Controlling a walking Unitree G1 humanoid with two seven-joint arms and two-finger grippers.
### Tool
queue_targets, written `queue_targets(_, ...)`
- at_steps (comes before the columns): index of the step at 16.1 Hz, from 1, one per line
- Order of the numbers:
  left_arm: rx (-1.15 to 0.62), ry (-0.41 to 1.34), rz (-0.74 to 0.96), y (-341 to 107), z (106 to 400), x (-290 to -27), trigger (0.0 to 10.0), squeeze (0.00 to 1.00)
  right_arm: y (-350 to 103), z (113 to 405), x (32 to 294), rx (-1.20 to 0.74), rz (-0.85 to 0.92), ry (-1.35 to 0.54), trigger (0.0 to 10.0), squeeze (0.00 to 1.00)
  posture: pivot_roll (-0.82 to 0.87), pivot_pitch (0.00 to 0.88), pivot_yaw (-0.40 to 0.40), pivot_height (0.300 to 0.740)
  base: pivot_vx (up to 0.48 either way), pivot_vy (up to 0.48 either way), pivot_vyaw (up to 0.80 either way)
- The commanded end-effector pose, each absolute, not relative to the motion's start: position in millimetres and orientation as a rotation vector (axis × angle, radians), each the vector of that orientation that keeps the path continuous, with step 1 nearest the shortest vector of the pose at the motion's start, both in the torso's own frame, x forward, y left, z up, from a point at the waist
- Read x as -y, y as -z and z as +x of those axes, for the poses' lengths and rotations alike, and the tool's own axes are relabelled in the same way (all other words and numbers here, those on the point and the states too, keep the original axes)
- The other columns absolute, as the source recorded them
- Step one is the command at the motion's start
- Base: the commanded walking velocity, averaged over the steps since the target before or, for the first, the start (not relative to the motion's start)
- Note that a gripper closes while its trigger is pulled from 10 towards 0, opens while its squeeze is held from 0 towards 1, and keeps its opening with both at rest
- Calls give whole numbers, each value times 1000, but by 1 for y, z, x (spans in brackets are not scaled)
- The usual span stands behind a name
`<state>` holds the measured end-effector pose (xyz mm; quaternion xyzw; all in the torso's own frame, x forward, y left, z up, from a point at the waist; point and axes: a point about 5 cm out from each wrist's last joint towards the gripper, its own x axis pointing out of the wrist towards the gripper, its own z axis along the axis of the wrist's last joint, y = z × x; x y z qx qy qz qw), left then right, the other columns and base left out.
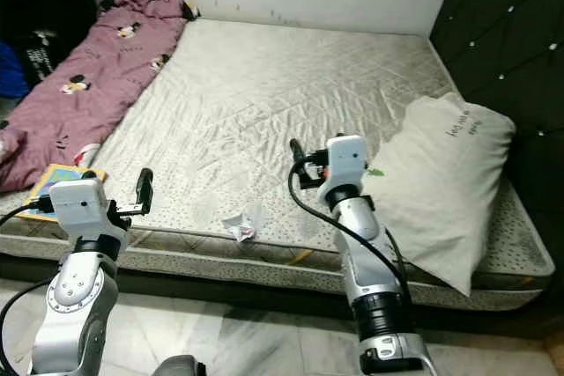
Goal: Clean up the room
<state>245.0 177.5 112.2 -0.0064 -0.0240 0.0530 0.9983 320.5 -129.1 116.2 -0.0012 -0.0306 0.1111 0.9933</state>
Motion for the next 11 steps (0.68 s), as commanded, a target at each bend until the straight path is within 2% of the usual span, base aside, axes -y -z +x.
queue_targets(1,63,-98,-12,-115,246,-178,10000,0,-121,321,126,79,-2,-229,10000,0,84,0,-71,740,304,0,0)
queue_targets(11,65,-87,-22,-115,247,-177,10000,0,-121,321,128,79,-12,-230,10000,0,74,0,-73,740,418,0,0)
